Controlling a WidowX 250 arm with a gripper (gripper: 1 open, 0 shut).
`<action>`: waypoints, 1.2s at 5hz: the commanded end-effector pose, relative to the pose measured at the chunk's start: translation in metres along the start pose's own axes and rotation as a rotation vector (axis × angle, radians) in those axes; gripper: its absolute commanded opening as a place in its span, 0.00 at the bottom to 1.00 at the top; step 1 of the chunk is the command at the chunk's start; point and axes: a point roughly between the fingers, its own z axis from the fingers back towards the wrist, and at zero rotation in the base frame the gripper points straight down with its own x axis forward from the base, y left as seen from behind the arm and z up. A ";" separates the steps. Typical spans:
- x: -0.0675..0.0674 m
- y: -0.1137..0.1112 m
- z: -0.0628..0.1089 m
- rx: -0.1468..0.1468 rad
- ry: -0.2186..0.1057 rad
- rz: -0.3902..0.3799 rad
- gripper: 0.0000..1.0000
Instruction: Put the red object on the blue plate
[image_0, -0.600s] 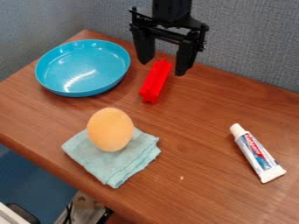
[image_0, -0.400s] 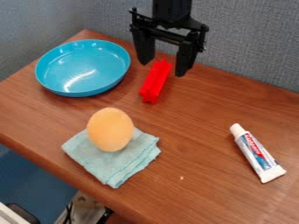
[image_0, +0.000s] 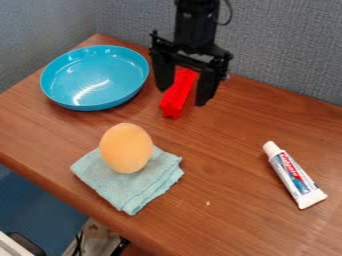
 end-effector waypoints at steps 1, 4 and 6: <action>0.018 0.019 0.005 0.026 -0.062 -0.009 1.00; 0.042 0.039 -0.019 0.057 -0.060 -0.007 1.00; 0.056 0.048 -0.029 0.065 -0.053 -0.003 1.00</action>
